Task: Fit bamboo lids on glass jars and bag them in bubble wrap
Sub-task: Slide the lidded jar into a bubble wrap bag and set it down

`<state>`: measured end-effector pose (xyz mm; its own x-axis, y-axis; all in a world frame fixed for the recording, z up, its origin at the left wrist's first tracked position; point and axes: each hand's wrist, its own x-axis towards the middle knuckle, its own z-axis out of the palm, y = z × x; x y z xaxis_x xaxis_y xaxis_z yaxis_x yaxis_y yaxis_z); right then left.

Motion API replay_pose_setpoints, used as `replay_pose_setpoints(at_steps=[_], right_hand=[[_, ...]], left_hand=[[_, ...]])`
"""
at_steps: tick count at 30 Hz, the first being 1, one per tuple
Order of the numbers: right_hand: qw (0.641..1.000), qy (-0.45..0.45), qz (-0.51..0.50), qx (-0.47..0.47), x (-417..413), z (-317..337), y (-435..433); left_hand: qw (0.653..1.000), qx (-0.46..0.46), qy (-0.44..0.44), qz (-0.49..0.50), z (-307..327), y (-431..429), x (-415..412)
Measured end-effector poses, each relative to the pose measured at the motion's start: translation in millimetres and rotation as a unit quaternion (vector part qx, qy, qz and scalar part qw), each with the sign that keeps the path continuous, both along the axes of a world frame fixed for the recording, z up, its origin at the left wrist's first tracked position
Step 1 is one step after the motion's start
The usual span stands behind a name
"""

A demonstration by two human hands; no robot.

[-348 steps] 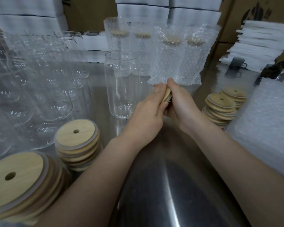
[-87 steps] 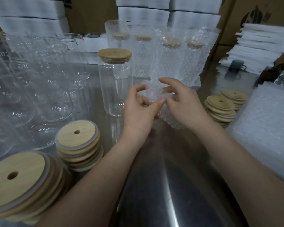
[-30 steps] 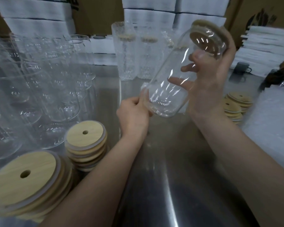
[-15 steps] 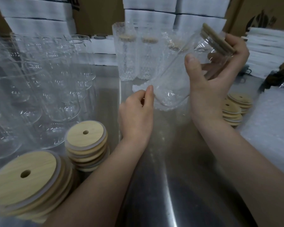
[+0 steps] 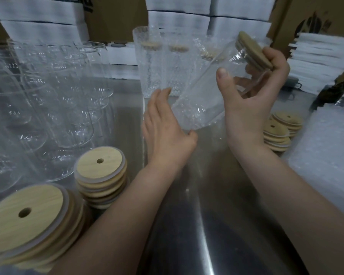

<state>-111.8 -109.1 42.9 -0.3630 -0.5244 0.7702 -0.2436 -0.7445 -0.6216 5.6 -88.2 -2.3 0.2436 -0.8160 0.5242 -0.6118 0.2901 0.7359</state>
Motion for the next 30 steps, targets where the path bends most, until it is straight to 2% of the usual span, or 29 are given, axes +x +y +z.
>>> replay_pose_setpoints(at_steps=[3,5,8,16,30], right_hand=[[1.0,0.025,0.0,-0.006,1,-1,2],[0.999,0.044,0.005,-0.012,3,-2,3],[0.998,0.063,0.013,-0.021,6,-3,6],[0.995,0.083,0.029,-0.044,6,1,7],[0.988,0.111,0.109,-0.022,10,-2,7]], left_hand=[[0.994,0.093,-0.058,0.001,-7,-8,4],[0.993,0.105,-0.059,0.003,-11,-11,6],[0.995,0.08,-0.059,0.013,-8,-14,8],[0.999,-0.009,0.041,-0.026,-1,-6,4],[0.985,-0.082,0.132,-0.072,3,-1,2]])
